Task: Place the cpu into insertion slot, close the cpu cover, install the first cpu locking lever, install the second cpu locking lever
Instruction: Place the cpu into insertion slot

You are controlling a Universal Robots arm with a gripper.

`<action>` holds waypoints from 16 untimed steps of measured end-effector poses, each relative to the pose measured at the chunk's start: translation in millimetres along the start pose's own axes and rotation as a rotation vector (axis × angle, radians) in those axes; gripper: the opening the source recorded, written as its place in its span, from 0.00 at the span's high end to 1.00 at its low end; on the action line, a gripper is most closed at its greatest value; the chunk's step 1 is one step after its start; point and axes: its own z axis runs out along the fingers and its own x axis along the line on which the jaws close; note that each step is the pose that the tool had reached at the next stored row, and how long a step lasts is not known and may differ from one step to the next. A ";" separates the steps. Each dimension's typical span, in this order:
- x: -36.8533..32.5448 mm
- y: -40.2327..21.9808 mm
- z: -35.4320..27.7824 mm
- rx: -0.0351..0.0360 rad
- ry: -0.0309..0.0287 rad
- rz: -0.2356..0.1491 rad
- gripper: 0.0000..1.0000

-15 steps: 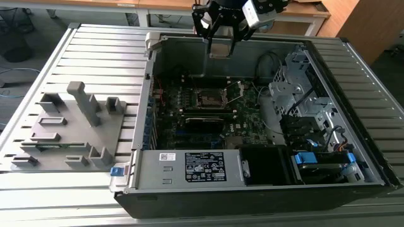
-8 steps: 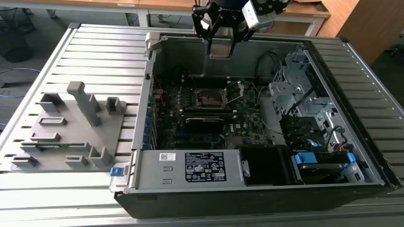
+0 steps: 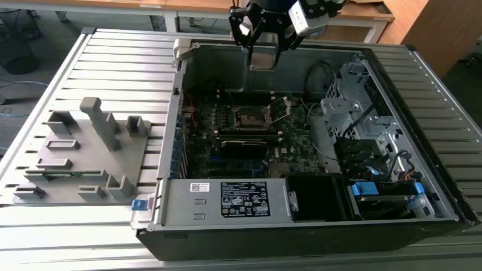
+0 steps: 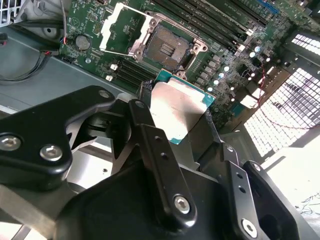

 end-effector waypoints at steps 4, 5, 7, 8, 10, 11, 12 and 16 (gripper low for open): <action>0.0 -0.3 2.5 0.0003 0.0002 0.000 0.46; 0.0 -0.3 2.9 0.0003 0.0002 0.000 0.46; -0.1 -0.4 3.8 0.0003 0.0002 0.000 0.46; -0.1 -0.4 4.2 0.0003 0.0001 0.000 0.46; -0.1 -0.5 4.6 0.0005 0.0003 0.000 0.46; -0.1 -0.5 4.7 0.0005 0.0002 0.000 0.46; -0.1 -0.5 4.7 0.0004 0.0003 0.000 0.46; -0.1 -0.7 7.5 0.0001 0.0001 0.000 0.46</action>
